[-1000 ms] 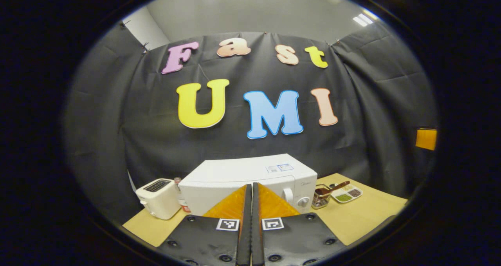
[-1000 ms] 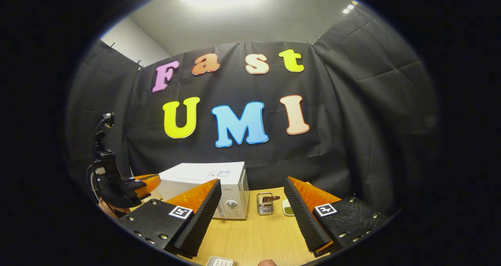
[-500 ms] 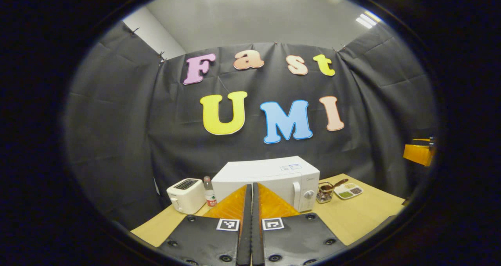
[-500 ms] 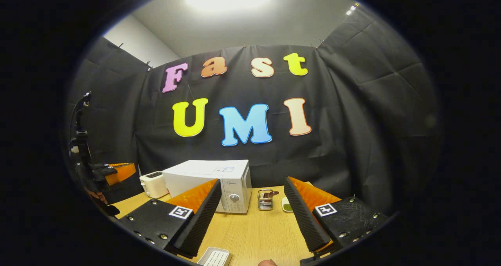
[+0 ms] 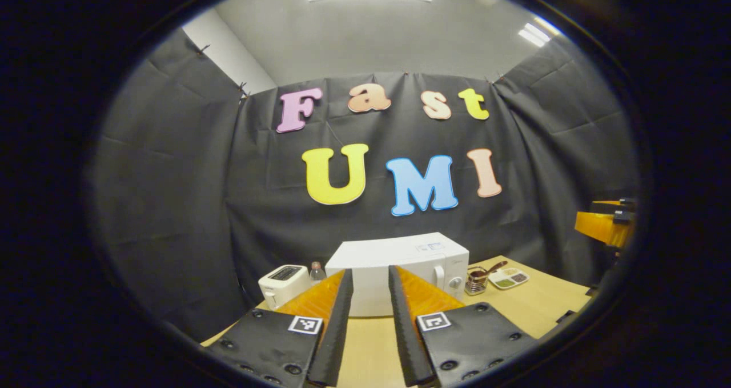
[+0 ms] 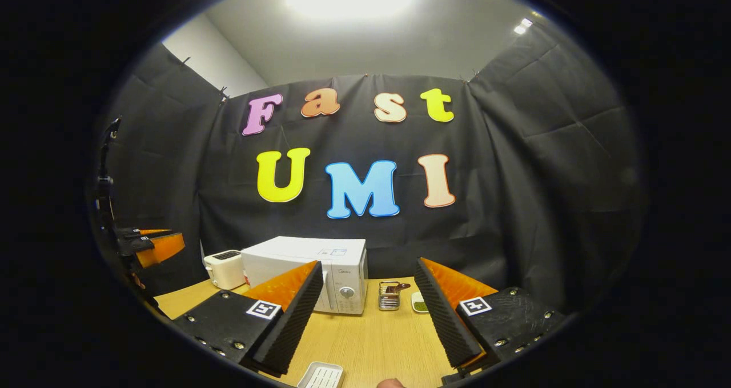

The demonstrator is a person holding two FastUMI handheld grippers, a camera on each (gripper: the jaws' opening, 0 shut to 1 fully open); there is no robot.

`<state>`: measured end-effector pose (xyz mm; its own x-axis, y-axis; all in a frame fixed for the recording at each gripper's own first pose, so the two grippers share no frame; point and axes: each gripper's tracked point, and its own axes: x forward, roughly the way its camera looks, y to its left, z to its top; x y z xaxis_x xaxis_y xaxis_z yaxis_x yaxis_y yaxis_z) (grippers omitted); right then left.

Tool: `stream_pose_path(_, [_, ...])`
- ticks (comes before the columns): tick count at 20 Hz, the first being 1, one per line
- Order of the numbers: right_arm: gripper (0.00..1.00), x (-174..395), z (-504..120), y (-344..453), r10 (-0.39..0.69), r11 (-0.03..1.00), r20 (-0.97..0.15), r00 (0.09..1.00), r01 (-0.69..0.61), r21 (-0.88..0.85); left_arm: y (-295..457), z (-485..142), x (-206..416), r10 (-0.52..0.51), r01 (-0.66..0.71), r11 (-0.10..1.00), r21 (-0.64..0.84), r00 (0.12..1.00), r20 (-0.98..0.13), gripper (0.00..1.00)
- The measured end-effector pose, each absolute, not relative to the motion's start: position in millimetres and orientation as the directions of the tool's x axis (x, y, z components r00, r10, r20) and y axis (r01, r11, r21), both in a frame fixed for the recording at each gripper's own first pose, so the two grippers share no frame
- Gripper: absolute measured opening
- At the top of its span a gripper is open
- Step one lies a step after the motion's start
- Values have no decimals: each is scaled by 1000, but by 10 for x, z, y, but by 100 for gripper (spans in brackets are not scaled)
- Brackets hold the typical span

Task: Open the microwave oven with the left hand, put the food in, and close the microwave oven.

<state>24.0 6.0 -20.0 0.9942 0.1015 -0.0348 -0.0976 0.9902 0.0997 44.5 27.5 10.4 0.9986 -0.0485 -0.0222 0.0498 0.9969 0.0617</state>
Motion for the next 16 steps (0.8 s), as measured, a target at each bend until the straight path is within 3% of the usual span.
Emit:
stream_pose_path(1, [98,225,-190,96,100,990,-30,994,-97,99,297,97,433,-49,50,997,64,999,-21,57])
stream_pose_path(2, [98,209,-176,122,99,990,-24,995,-96,99,304,87,415,-52,54,996,67,998,-21,54])
stream_pose_path(8, [98,220,-167,206,88,991,-21,996,-86,100,392,164,409,-46,45,996,79,999,13,100])
stream_pose_path(13, [98,240,-153,231,84,992,-15,996,-82,101,414,222,412,-30,27,997,68,999,35,100])
stream_pose_path(14, [98,244,-146,231,84,992,-13,996,-83,97,416,223,410,-29,27,998,64,999,37,94])
stream_pose_path(16, [98,251,-127,245,86,992,-6,996,-85,92,427,223,397,-25,22,998,56,999,43,94])
